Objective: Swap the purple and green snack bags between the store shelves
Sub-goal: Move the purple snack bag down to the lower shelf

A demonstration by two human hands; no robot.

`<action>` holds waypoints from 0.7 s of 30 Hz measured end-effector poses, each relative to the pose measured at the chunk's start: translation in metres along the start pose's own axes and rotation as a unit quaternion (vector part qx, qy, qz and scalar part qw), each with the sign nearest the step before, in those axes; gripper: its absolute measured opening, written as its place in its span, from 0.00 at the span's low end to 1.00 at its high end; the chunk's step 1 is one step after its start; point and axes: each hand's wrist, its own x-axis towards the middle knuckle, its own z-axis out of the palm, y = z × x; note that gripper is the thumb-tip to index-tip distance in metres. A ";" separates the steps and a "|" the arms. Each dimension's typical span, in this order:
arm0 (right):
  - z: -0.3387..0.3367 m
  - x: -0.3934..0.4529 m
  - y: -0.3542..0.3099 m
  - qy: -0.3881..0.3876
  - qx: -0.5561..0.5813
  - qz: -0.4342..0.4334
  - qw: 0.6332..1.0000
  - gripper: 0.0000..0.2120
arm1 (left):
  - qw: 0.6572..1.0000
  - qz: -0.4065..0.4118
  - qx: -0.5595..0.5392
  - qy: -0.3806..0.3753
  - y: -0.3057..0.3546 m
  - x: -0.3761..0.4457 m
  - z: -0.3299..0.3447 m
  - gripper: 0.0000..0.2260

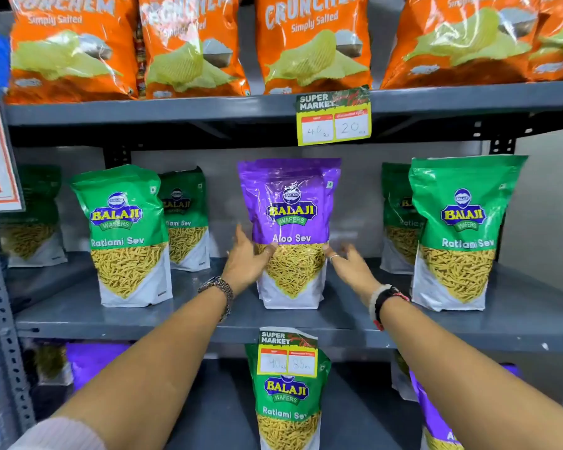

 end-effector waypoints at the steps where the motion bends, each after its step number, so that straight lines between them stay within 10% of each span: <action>1: 0.006 0.002 -0.001 -0.010 0.036 0.003 0.999 0.29 | 0.999 -0.009 -0.048 -0.005 -0.002 0.002 0.001 0.38; 7: 0.026 0.009 0.004 -0.059 0.191 -0.020 0.980 0.05 | 0.967 -0.029 -0.242 -0.078 -0.029 0.019 0.011 0.22; 21: 0.051 -0.035 -0.010 -0.014 0.179 -0.035 0.983 0.20 | 0.951 -0.046 -0.305 0.028 -0.040 -0.031 -0.034 0.17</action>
